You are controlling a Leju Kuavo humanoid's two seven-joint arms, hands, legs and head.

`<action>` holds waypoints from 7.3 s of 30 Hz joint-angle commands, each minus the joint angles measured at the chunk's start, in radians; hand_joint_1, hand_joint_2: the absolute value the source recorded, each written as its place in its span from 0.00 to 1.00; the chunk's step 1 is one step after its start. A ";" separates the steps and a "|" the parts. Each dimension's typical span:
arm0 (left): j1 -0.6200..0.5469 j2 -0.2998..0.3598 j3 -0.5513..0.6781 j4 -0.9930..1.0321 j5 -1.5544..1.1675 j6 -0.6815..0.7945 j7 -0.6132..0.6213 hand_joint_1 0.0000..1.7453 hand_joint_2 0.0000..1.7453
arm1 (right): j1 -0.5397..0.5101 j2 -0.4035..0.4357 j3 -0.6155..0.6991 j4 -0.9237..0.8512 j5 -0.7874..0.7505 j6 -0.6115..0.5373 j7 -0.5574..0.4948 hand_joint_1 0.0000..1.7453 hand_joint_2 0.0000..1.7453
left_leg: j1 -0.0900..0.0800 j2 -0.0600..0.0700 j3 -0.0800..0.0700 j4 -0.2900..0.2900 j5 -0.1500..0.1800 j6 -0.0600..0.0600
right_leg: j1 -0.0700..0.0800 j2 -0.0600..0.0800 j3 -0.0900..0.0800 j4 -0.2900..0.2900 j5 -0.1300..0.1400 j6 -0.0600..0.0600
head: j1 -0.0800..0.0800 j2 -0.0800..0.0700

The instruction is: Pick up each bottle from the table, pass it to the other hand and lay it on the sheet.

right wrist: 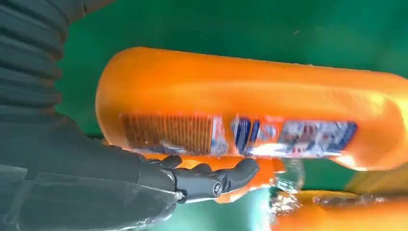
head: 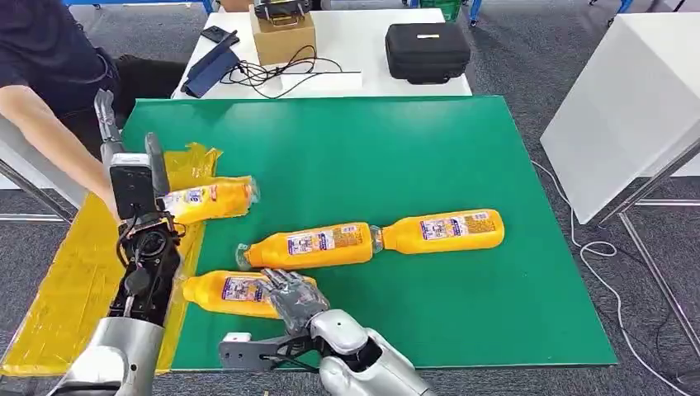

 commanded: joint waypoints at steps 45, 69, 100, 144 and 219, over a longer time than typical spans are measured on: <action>-0.025 -0.031 -0.077 -0.028 0.115 -0.032 -0.059 0.00 0.00 | -0.169 0.012 0.136 0.421 -0.332 -0.117 -0.021 1.00 1.00 | 0.003 0.001 0.010 -0.001 0.002 -0.003 | 0.004 -0.002 0.010 -0.003 0.003 -0.001 | 0.000 0.000; 0.117 0.081 0.151 -0.200 0.193 -0.078 0.000 0.00 0.00 | 0.199 -0.189 -0.368 -0.399 -0.185 -0.045 -0.175 1.00 1.00 | 0.003 0.001 -0.002 0.000 0.001 -0.003 | 0.003 0.000 -0.002 -0.001 0.002 -0.002 | 0.000 0.000; 0.332 0.044 -0.071 -0.232 0.693 -0.687 0.184 0.00 1.00 | 0.142 -0.189 -0.565 -0.355 -0.288 -0.246 -0.278 1.00 1.00 | 0.002 -0.002 -0.002 0.000 0.001 -0.003 | 0.002 -0.003 -0.001 -0.002 0.001 -0.002 | 0.000 0.000; 0.369 0.003 -0.188 -0.329 0.937 -0.715 0.268 0.00 1.00 | -0.098 0.012 0.053 0.124 -0.500 -0.255 -0.234 1.00 1.00 | 0.002 0.002 -0.002 -0.001 0.001 -0.003 | 0.003 0.001 -0.002 -0.002 0.002 -0.002 | 0.000 0.000; 0.076 0.114 0.083 0.560 -0.825 0.226 -0.007 1.00 1.00 | 0.069 -0.225 -0.411 -0.393 -0.479 -0.128 -0.343 0.00 0.00 | 0.001 0.003 0.002 -0.004 0.001 -0.003 | 0.002 0.002 0.000 -0.004 0.003 -0.002 | 0.000 0.000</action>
